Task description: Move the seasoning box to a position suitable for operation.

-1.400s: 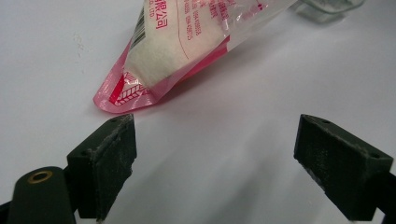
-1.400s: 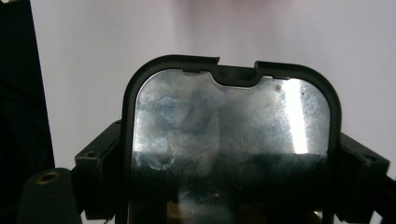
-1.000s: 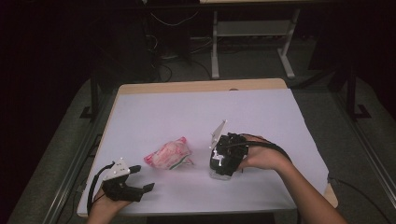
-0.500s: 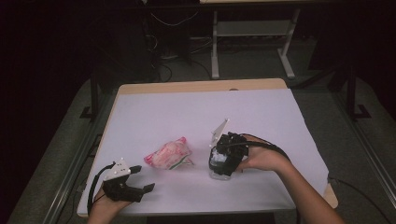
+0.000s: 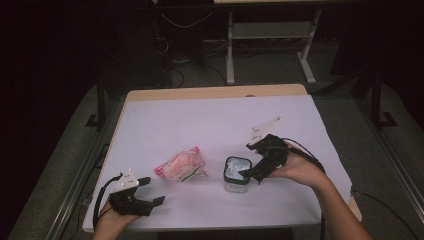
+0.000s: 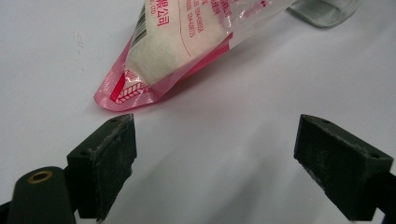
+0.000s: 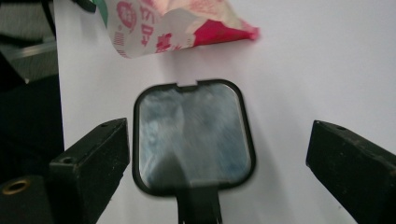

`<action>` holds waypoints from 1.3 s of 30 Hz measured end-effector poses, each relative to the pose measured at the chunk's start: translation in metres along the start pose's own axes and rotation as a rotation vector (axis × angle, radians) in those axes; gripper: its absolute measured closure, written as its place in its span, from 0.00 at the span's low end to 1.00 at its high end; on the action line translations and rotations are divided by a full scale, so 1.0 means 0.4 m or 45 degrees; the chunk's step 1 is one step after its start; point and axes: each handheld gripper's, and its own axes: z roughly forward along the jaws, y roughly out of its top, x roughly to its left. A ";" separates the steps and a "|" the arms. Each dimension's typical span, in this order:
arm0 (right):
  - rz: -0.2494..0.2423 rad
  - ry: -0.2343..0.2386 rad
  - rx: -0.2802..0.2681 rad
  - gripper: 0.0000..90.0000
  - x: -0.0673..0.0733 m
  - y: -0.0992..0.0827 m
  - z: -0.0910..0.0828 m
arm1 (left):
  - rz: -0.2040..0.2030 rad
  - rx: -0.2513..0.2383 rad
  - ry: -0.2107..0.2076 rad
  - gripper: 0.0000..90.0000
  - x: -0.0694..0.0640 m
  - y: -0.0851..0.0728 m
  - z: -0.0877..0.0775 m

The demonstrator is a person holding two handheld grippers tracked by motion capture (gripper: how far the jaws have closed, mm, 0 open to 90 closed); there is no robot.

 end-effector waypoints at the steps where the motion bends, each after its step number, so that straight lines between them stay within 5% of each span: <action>1: 0.047 -0.024 -0.042 0.07 -0.004 -0.031 -0.029 | -0.001 -0.002 -0.003 0.14 0.000 0.000 0.000; 10: 0.228 -0.078 -0.125 0.20 -0.005 -0.158 -0.074 | -0.009 -0.003 -0.001 0.14 0.000 -0.001 -0.002; 17: 0.317 -0.190 -0.222 0.69 0.040 -0.262 -0.070 | -0.008 0.004 0.009 0.14 -0.006 0.000 0.000; 21: 0.356 -0.139 -0.225 1.00 0.054 -0.290 -0.055 | -0.003 0.010 0.009 0.14 -0.010 0.002 0.000; 28: 0.320 -0.014 -0.207 1.00 0.072 -0.281 -0.009 | 0.000 0.003 0.019 0.14 -0.008 -0.001 -0.005; 39: 0.322 -0.014 -0.191 1.00 0.075 -0.262 0.041 | 0.009 0.008 0.009 0.14 -0.010 0.001 -0.002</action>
